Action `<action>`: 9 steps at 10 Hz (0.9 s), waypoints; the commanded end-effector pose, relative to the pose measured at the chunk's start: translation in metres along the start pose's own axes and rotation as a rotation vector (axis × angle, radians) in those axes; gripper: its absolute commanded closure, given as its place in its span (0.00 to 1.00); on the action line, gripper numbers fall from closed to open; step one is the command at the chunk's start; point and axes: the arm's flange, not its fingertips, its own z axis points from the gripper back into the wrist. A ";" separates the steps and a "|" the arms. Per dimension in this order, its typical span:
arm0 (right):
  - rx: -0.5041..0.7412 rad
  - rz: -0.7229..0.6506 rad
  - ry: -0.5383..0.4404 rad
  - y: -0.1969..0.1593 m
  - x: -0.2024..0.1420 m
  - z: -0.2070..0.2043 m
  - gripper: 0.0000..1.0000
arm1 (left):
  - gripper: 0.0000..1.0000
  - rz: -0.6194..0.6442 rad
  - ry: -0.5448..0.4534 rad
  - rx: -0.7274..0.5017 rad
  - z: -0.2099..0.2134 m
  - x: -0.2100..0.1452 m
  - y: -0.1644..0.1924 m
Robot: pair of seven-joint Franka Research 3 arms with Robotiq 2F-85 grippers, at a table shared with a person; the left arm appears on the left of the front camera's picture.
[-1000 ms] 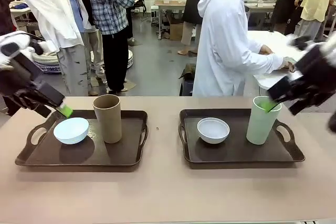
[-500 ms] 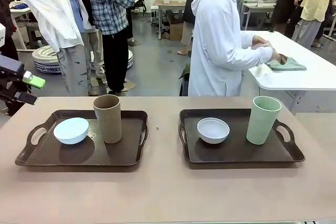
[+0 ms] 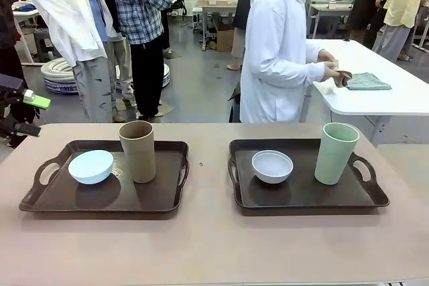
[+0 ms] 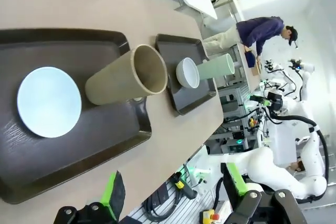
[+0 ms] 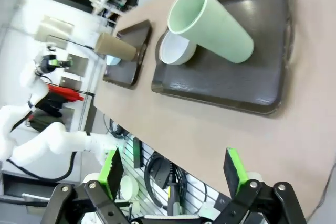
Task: Set up a tray with a mat and arrange the tableware.
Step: Pick up the Picnic Bowl and Reusable plastic cup from the Handle tray in front of the human's position and hold them in the air.
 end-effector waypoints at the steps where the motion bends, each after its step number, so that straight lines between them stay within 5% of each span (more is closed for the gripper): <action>1: 0.042 0.027 -0.019 0.010 -0.037 -0.047 0.00 | 0.00 -0.014 0.048 0.013 0.009 0.008 0.018; 9: 0.019 -0.006 -0.015 0.010 -0.030 -0.057 0.00 | 0.00 -0.085 0.144 0.027 0.022 -0.006 0.055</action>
